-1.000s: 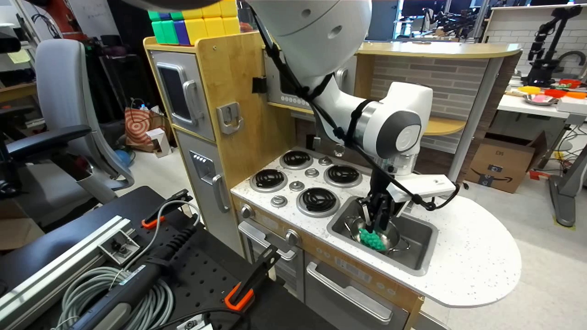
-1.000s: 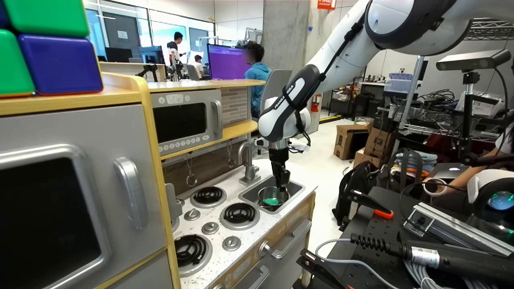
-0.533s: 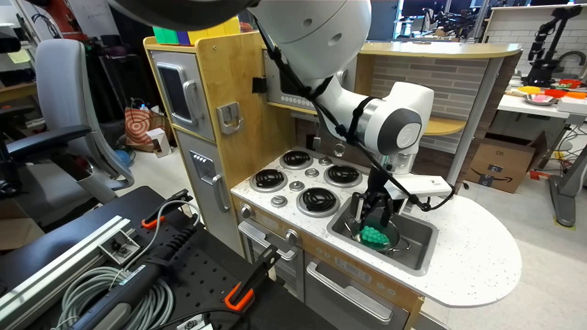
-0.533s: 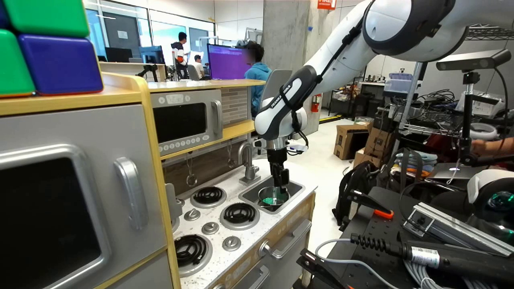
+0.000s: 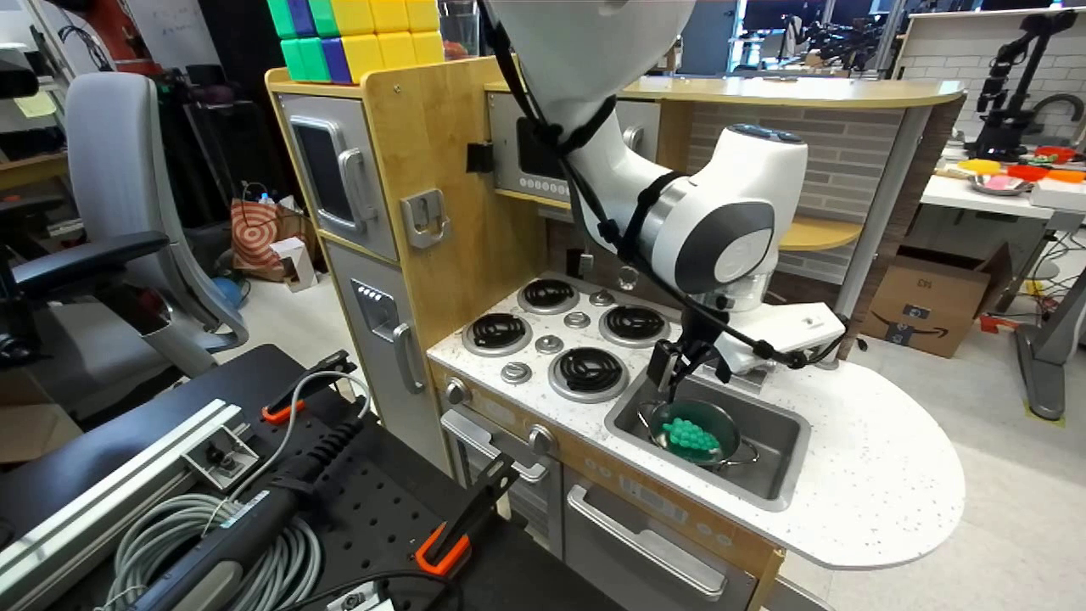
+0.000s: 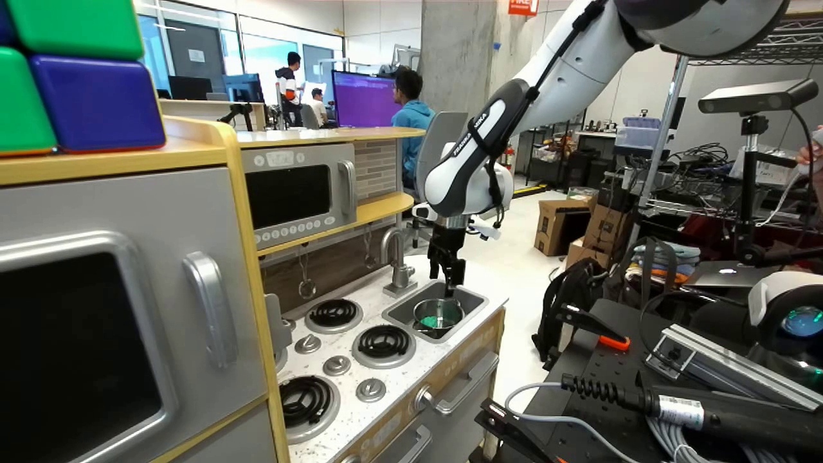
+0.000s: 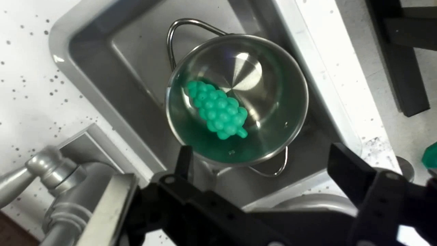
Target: Put the green object atop the stove inside the pot in the sink
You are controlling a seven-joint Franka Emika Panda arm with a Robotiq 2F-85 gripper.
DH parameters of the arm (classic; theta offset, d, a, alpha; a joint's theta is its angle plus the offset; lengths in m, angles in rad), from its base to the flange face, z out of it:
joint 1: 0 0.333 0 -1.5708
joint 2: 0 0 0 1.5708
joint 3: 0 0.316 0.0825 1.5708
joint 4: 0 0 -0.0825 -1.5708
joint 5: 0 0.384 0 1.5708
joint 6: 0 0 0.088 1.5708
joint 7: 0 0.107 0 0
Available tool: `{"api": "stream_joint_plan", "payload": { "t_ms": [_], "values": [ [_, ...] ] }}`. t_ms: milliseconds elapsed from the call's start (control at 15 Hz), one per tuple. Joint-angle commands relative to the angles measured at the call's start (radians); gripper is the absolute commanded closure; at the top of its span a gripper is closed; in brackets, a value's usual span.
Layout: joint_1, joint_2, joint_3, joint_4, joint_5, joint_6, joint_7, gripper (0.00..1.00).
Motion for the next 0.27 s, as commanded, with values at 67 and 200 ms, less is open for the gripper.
{"api": "stream_joint_plan", "payload": {
  "t_ms": [67,200],
  "values": [
    [-0.045,-0.049,0.035,-0.080,0.040,0.055,-0.056,0.00],
    [-0.069,-0.081,0.050,-0.126,0.048,0.063,-0.073,0.00]
  ]
}}
